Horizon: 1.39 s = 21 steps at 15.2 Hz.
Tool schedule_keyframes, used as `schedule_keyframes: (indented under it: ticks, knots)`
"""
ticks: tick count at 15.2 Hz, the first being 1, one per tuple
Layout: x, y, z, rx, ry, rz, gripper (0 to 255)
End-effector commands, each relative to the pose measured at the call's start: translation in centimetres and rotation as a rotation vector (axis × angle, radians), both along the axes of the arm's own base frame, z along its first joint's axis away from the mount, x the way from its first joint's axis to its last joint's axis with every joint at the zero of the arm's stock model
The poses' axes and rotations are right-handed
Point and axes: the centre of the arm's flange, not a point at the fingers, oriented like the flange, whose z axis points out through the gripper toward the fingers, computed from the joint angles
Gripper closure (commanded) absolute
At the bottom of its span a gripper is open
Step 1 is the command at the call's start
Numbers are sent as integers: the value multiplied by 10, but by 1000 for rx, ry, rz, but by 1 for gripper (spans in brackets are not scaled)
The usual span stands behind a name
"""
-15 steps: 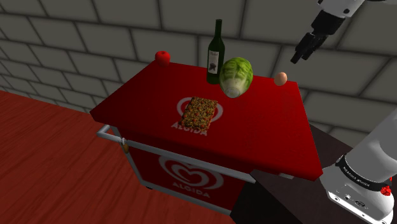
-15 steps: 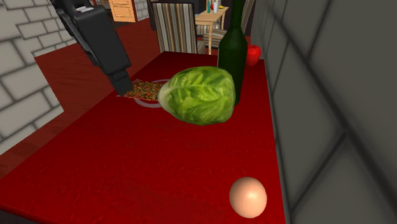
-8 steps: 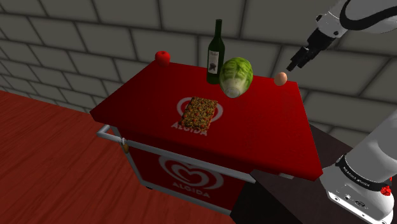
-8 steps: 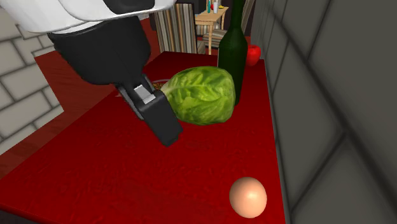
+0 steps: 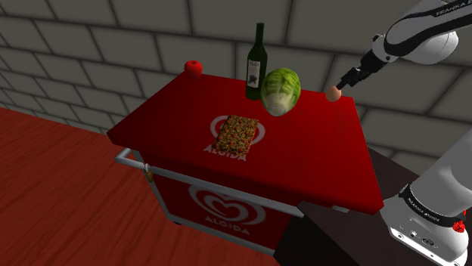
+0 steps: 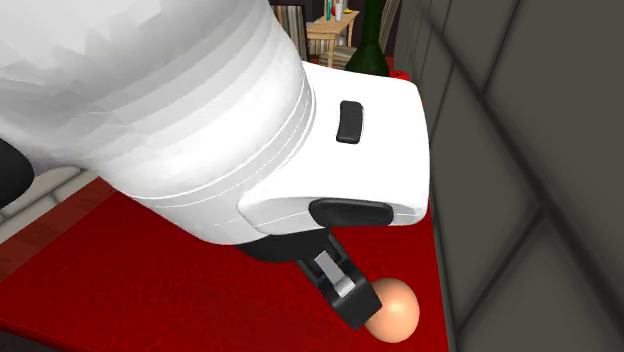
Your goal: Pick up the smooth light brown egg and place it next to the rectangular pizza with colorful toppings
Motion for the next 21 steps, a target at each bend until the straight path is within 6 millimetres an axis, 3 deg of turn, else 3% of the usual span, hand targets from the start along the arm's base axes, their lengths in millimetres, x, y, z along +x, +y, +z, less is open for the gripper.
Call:
schedule_keyframes:
  ticks: [1, 5, 13, 21]
  knots:
    - [2, -20, -18, -5, -30, -19, 0]
    - [11, -57, -52, -5, -85, -51, 0]
    - [31, -56, -87, -5, -85, -51, 0]
    - [31, -56, -87, -5, -85, -51, 0]
